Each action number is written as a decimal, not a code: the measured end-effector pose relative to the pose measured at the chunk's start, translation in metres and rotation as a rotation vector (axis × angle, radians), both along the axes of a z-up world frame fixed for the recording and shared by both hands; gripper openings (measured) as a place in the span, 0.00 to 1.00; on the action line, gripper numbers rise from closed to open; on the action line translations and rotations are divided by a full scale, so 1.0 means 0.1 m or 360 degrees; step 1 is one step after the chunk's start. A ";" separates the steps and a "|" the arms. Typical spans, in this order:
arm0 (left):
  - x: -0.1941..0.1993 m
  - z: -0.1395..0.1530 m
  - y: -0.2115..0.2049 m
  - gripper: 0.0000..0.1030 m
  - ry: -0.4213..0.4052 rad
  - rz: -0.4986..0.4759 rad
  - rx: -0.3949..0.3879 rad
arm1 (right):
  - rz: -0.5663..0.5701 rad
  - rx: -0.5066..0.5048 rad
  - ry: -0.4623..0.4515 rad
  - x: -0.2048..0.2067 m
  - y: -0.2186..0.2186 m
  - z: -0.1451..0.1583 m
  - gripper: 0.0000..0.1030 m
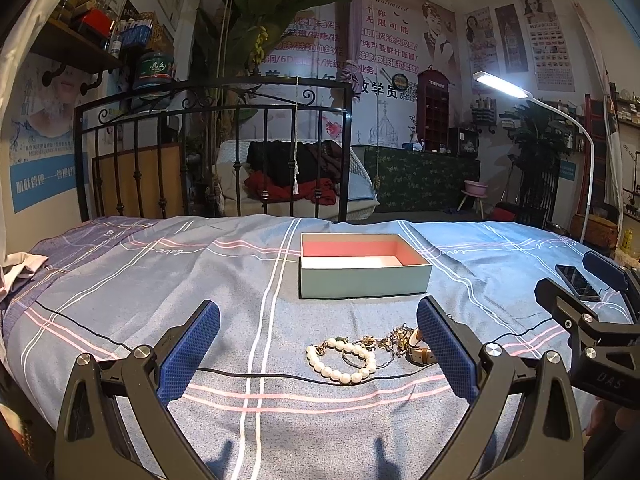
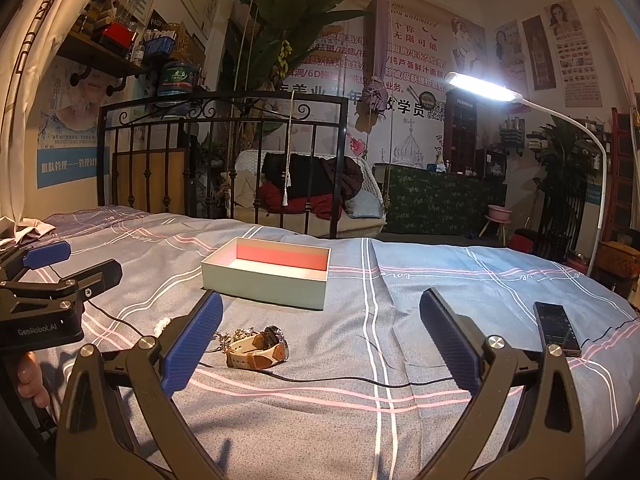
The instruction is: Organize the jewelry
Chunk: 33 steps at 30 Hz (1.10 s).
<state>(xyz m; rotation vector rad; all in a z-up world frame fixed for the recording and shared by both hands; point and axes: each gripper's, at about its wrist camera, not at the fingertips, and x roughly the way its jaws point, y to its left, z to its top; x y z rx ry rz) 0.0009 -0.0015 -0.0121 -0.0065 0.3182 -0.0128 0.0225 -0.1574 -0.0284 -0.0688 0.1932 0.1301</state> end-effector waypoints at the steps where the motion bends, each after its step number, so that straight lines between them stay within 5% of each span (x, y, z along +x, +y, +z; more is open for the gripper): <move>1: 0.00 0.00 0.00 0.94 0.0003 -0.0002 -0.0001 | -0.0002 -0.0001 0.0001 0.00 0.00 0.00 0.95; 25: 0.07 -0.01 0.02 0.94 0.0041 -0.0009 -0.0004 | 0.0000 -0.0003 0.0033 0.10 0.02 -0.03 0.95; 33: 0.36 -0.18 0.09 0.94 0.0284 0.0005 0.0030 | 0.0051 0.0021 0.0226 0.33 0.03 -0.09 0.95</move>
